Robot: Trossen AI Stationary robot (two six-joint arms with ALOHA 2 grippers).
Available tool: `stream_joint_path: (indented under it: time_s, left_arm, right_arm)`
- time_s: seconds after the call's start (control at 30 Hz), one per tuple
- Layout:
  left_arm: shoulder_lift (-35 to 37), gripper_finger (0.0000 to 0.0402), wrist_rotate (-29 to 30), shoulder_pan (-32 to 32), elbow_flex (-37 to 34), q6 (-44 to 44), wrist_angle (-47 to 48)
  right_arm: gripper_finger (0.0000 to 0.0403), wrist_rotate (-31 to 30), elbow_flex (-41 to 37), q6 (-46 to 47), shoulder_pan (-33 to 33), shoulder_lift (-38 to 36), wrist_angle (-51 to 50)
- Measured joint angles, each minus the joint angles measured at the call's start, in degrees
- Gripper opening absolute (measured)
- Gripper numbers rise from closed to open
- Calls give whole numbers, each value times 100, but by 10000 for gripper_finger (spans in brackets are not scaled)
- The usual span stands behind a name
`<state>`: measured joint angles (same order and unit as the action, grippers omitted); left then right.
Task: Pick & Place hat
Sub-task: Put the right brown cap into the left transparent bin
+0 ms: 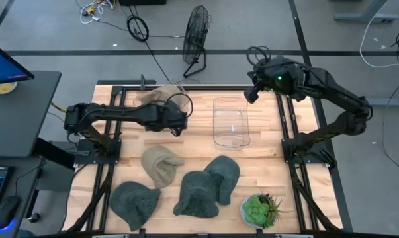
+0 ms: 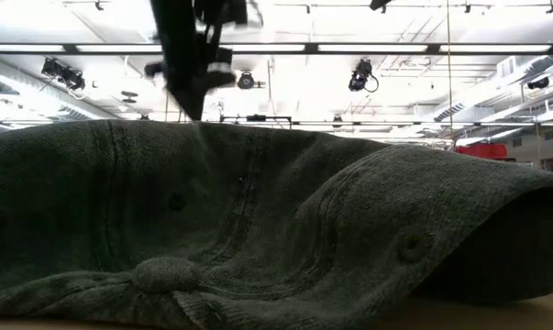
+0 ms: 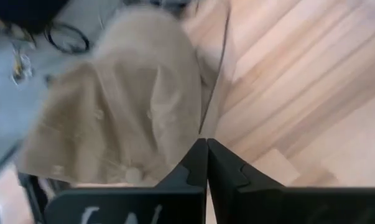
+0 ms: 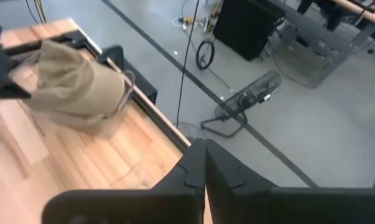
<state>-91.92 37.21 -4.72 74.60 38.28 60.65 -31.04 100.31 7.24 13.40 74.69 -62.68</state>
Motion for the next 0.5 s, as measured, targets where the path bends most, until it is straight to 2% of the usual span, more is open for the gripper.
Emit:
stream_joint_path:
  time_s: [0.27,0.4,0.5]
  left_arm:
    - [-2,3,-293,-640,-1179,-277,-966]
    - [11,3,-251,-897,-1312,-297,-815]
    - [19,3,-163,-979,-1219,-303,-410]
  right_arm:
    - [3,8,-9,56,-121,101,-113]
    - [2,171,-182,289,-172,164,-284]
    - [2,594,-593,293,-237,186,-264]
